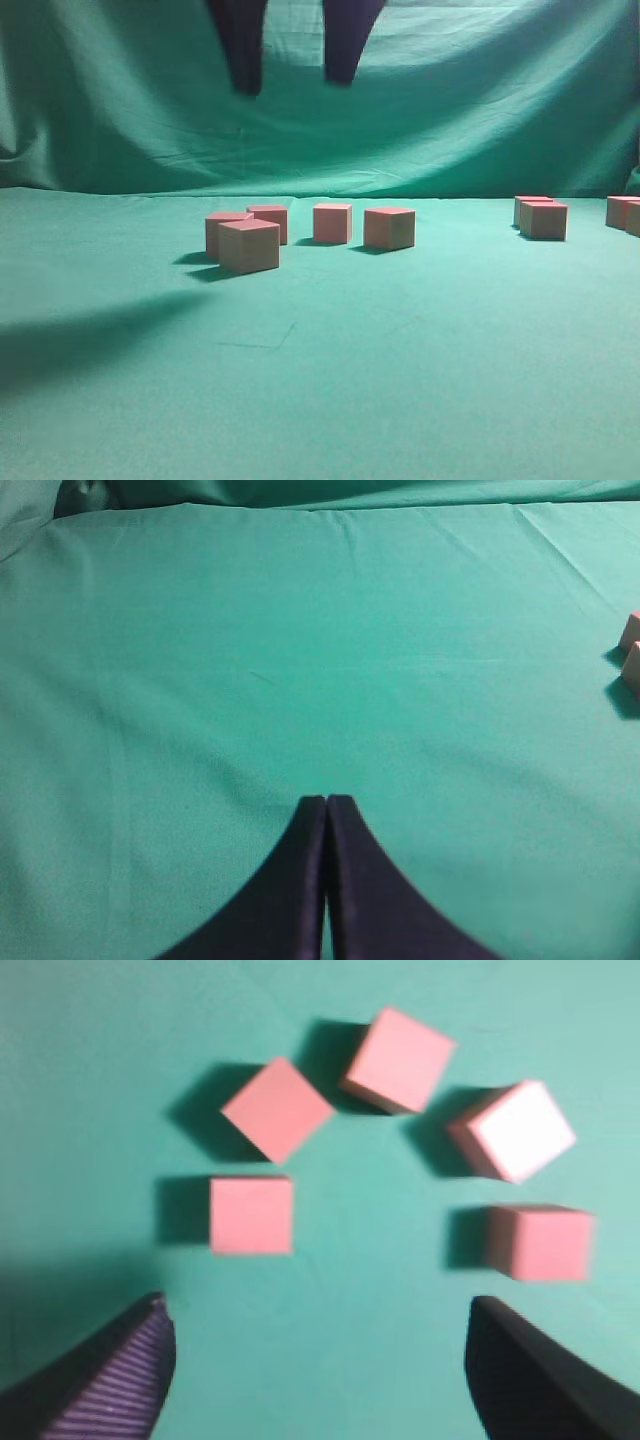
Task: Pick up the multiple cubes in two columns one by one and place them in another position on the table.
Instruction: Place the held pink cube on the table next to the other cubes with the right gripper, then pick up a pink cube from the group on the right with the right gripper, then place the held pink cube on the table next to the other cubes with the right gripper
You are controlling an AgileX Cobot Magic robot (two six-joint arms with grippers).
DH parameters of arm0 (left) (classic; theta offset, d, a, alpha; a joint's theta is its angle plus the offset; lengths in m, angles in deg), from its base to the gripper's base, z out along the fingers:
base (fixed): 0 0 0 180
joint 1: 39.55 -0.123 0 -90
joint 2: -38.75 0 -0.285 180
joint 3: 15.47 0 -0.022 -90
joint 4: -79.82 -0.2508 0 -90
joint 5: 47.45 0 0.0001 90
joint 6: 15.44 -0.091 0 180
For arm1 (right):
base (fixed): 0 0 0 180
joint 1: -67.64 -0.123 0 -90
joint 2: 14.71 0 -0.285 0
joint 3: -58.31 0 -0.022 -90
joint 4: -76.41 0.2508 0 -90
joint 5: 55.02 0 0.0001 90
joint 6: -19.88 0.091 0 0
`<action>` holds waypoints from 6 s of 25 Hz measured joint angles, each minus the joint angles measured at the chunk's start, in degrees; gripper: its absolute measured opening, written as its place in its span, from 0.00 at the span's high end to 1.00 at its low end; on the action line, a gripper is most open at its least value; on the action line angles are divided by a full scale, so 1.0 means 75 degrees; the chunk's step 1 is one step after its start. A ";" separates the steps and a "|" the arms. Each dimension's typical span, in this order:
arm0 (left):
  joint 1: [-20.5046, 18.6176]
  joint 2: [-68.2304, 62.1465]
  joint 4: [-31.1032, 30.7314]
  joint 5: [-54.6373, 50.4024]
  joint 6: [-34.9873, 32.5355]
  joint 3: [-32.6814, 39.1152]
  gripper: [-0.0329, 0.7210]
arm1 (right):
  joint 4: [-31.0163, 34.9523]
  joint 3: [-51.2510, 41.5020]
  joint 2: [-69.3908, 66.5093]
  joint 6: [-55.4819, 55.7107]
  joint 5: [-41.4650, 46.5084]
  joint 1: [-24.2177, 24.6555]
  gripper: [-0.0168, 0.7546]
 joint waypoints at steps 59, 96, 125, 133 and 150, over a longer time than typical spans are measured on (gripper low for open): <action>0.0000 0.0000 0.0000 0.0000 0.0000 0.0000 0.96 | 0.1586 -0.2385 -0.0636 -0.0445 -0.1919 0.6382 0.64; 0.0000 0.0000 0.0000 0.0000 0.0000 0.0000 0.96 | 0.2643 -0.4466 0.4594 -0.0334 -0.0699 0.0780 0.64; 0.0000 0.0000 0.0000 0.0000 0.0000 0.0000 0.96 | 0.1614 -0.2743 0.0484 -0.2825 -0.2043 0.0284 0.64; 0.0000 0.0000 0.0000 0.0000 0.0000 0.0000 0.96 | 0.1501 -0.2013 -0.0463 -0.2719 -0.1614 0.0284 0.64; 0.0000 0.0000 0.0000 0.0000 0.0000 0.0000 0.96 | 0.1010 -0.1936 -0.0871 -0.2693 -0.1945 0.0284 0.64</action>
